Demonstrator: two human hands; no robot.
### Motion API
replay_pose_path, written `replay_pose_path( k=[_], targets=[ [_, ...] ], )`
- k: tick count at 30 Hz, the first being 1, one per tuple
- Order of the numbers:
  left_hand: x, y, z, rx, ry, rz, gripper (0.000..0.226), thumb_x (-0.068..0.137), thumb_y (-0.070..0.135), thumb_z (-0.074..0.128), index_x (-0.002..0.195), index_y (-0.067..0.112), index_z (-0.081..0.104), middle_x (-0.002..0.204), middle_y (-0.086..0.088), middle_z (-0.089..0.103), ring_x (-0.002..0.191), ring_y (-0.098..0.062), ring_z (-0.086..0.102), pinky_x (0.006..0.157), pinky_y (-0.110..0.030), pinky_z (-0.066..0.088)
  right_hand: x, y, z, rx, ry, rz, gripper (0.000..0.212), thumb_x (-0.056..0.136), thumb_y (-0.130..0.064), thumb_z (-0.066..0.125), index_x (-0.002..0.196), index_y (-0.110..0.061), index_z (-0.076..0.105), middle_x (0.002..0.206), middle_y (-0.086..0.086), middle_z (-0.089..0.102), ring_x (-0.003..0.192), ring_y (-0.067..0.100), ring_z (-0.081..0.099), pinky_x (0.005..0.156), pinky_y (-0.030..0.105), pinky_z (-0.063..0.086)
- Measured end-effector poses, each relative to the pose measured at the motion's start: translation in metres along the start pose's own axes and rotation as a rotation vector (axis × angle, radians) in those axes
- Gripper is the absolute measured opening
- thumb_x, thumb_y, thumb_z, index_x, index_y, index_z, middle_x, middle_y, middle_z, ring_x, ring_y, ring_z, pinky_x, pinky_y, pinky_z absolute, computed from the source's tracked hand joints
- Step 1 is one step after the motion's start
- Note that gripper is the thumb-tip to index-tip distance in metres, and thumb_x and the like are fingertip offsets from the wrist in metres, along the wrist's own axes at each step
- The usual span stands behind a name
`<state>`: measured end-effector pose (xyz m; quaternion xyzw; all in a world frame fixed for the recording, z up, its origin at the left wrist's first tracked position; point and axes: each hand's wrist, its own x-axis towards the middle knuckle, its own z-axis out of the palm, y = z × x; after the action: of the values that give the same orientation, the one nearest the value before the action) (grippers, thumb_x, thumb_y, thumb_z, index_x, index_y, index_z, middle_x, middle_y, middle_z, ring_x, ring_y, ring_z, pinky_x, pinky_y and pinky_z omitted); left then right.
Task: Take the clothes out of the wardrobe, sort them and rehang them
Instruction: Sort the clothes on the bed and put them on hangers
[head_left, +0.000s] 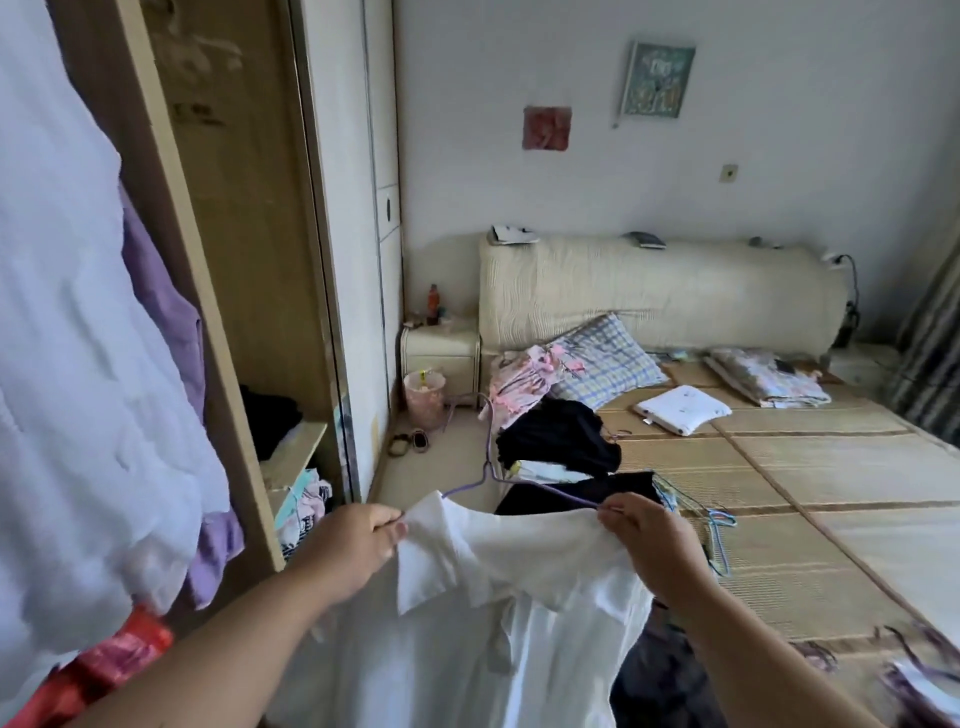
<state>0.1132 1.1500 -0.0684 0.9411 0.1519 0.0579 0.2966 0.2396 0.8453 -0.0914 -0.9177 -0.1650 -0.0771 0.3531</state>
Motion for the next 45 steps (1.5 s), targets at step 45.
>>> replay_pose_path(
  k=[45],
  targets=[
    [0.835,-0.030,0.036,0.050,-0.207,0.480,0.018,0.093,0.025,0.057,0.102,0.022,0.073,0.097,0.002,0.069,0.095,-0.018,0.061,0.070,-0.022,0.036,0.614,0.074,0.250,0.111,0.183,0.496,0.017,0.088,-0.023,0.059,0.100,-0.032,0.066,0.085,-0.008,0.065,0.079,0.011,0.058,0.060,0.016,0.038]
  ],
)
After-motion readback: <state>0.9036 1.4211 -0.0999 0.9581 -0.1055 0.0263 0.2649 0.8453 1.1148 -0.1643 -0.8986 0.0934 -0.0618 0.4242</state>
